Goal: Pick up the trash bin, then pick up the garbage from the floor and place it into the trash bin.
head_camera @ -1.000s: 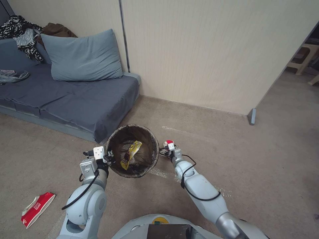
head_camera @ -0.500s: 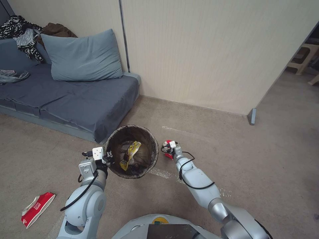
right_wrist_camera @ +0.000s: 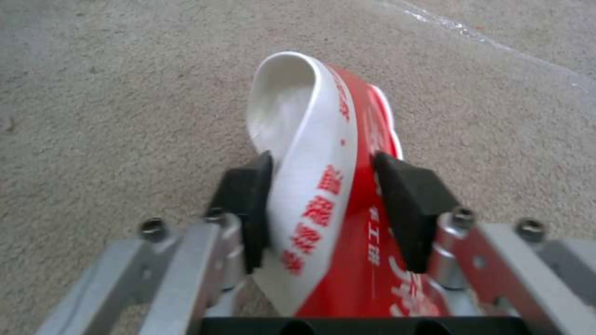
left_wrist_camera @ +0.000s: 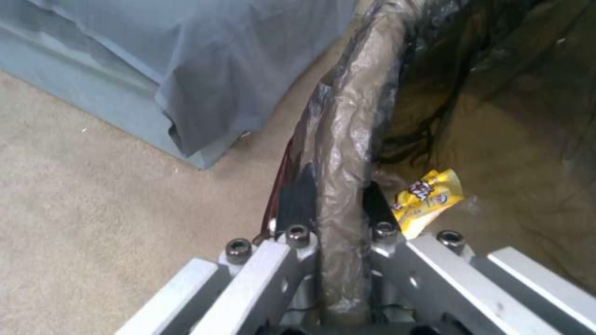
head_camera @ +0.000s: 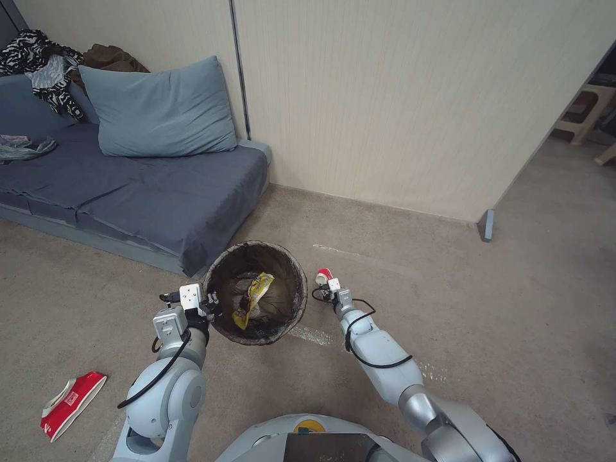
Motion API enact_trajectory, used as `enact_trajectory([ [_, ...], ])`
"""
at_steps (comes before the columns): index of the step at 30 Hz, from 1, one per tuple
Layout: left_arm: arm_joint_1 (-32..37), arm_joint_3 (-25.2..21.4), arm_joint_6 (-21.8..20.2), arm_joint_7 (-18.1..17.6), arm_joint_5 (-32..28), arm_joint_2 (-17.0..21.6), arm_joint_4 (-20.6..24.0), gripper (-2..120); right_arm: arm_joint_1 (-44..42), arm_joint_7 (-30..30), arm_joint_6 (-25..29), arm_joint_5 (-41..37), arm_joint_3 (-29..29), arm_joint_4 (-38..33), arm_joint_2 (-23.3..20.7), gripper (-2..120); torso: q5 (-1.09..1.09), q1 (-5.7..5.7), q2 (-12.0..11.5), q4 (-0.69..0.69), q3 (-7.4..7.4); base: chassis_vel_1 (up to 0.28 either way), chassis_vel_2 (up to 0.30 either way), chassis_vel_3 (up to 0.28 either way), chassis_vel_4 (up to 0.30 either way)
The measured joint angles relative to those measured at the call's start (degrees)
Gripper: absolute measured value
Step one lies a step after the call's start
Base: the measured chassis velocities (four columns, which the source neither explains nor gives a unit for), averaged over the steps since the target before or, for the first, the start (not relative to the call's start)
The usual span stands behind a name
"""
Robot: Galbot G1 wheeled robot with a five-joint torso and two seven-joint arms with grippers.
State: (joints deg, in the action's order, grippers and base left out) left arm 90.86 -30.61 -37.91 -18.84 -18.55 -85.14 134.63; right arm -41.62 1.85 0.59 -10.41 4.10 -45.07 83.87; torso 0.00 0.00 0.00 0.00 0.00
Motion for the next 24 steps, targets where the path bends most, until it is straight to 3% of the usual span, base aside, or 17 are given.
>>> enact_trajectory([
  [10, -0.08, 0.32, -0.03, -0.13, 0.10, -0.06, 0.25, 0, -0.63, -0.39, 0.74, 0.88, 1.45, 2.06, 0.79, 14, -0.01, 0.00, 0.00, -0.02, 0.00, 0.000, 0.000, 0.000, 0.000],
  [24, -0.48, 0.63, -0.07, -0.21, -0.09, 0.08, -0.07, 0, -1.96, 0.30, 1.98, 1.39, 2.18, -0.82, 0.04, 14, 0.01, 0.00, 0.00, 0.01, 0.00, 0.000, 0.000, 0.000, 0.000],
])
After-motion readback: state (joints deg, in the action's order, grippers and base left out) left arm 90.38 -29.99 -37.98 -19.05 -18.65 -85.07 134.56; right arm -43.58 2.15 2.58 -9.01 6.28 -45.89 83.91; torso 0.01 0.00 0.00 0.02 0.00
